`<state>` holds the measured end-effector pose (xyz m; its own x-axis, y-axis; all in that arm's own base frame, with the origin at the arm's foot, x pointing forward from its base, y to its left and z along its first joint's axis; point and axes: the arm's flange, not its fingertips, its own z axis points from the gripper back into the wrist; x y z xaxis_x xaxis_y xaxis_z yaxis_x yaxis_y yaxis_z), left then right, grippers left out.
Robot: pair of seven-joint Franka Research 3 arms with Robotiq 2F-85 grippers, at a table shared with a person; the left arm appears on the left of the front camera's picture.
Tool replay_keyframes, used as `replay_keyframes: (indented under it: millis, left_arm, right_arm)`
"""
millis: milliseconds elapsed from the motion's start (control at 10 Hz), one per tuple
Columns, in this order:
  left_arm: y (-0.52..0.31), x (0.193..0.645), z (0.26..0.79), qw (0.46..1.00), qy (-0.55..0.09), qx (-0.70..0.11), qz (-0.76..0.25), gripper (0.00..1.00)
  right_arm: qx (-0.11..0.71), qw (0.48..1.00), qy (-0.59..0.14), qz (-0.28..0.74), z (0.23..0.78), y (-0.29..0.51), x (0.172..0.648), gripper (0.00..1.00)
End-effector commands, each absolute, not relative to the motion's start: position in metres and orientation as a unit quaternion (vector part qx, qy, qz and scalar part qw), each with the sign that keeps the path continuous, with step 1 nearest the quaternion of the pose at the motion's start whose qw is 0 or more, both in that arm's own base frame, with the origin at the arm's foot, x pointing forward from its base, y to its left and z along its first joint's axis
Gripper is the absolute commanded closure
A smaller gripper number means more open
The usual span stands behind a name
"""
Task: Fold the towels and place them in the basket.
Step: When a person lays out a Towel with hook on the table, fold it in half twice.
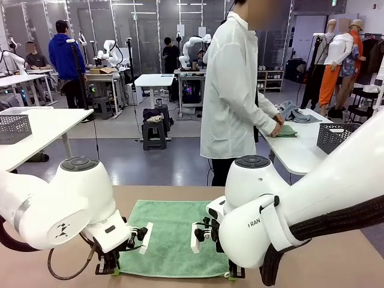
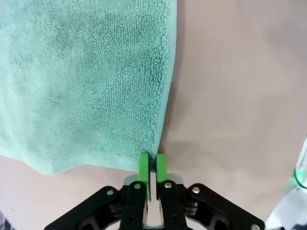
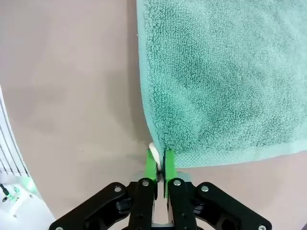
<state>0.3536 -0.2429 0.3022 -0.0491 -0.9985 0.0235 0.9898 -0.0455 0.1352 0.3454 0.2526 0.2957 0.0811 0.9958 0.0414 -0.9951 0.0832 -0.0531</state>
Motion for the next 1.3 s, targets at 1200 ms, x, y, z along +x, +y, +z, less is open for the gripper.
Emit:
replay_keyframes:
  millis: [1200]
  left_arm:
    - [-0.245, 0.351, 0.311, 0.681, -0.056, 0.047, -0.729, 0.96]
  right_arm:
    - [-0.003, 0.726, -0.025, 0.688, 0.305, 0.249, 0.345, 0.92]
